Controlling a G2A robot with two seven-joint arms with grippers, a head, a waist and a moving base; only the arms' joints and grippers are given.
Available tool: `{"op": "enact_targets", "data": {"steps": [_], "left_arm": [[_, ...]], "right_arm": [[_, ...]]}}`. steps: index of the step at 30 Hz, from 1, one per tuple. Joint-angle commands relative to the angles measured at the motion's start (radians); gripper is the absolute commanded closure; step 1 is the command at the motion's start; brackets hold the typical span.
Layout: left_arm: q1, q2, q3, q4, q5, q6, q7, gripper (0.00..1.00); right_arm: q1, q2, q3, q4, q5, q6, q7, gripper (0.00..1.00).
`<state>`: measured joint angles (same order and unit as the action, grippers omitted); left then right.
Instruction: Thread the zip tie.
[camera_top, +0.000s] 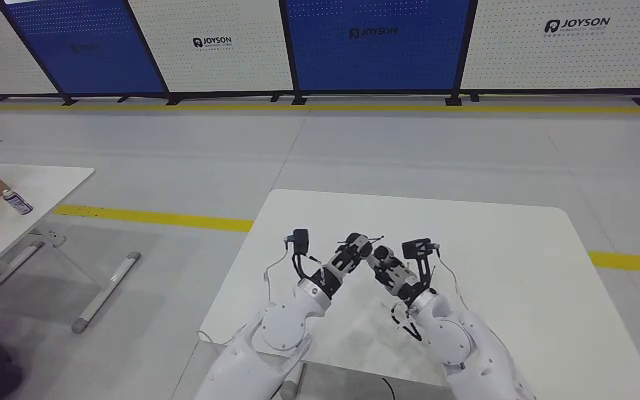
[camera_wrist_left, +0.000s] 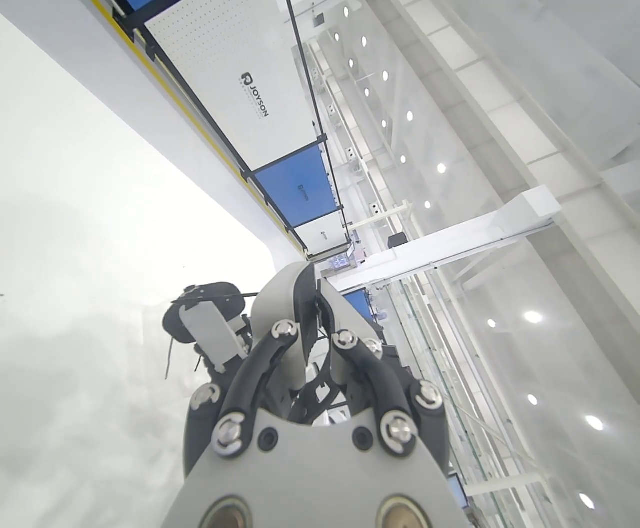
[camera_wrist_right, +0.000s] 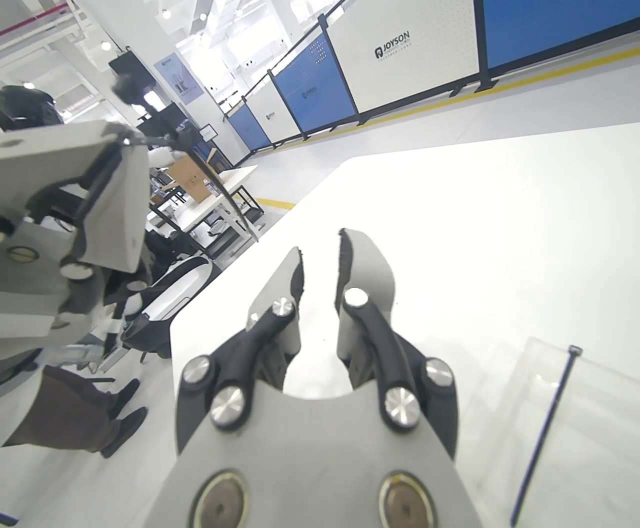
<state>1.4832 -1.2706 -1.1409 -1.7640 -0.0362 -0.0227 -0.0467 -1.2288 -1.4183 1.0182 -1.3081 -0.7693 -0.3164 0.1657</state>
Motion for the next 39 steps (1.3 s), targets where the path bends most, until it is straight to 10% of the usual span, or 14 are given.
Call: {"op": "enact_targets", "data": {"steps": [1, 33, 39], "left_arm": [[-0.003, -0.001, 0.005, 0.005, 0.005, 0.004, -0.002, 1.0], [-0.015, -0.005, 0.031, 0.026, 0.031, 0.019, -0.011, 1.0], [-0.013, -0.005, 0.028, 0.023, 0.026, 0.018, -0.012, 1.0]], "right_arm": [[-0.002, 0.001, 0.003, -0.003, 0.001, 0.001, -0.001, 0.42], [-0.013, 0.008, 0.011, -0.033, -0.002, 0.007, -0.016, 0.8], [-0.012, 0.008, 0.008, -0.034, -0.008, 0.008, -0.017, 1.0]]}}
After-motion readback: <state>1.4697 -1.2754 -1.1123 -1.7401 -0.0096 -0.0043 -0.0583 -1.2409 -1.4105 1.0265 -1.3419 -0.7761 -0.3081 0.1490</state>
